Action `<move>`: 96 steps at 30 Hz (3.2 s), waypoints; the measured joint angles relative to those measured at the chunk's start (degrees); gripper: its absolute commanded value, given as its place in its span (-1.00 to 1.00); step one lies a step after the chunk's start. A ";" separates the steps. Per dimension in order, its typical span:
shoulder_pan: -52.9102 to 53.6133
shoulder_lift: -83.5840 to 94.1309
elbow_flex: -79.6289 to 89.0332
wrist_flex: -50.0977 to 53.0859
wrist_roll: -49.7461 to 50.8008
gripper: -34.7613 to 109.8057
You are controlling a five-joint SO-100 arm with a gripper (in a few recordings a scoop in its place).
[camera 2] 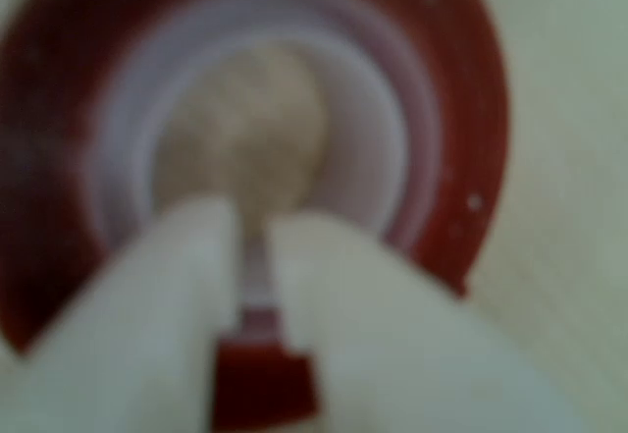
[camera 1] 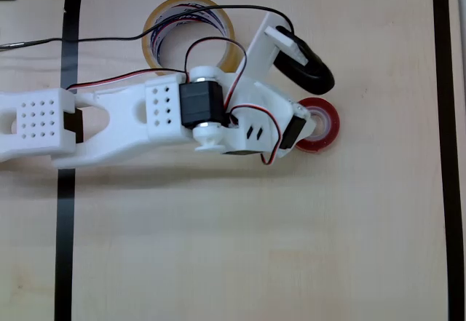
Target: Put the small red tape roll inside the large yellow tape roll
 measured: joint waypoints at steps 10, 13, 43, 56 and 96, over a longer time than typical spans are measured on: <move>2.99 0.35 -1.58 7.82 0.18 -0.52; 4.22 0.53 -1.49 9.93 0.18 -0.51; 5.45 9.93 -1.23 22.15 -13.01 -0.36; 6.68 11.43 2.81 27.51 -23.82 -0.31; 6.50 5.62 0.09 27.60 -30.59 -0.26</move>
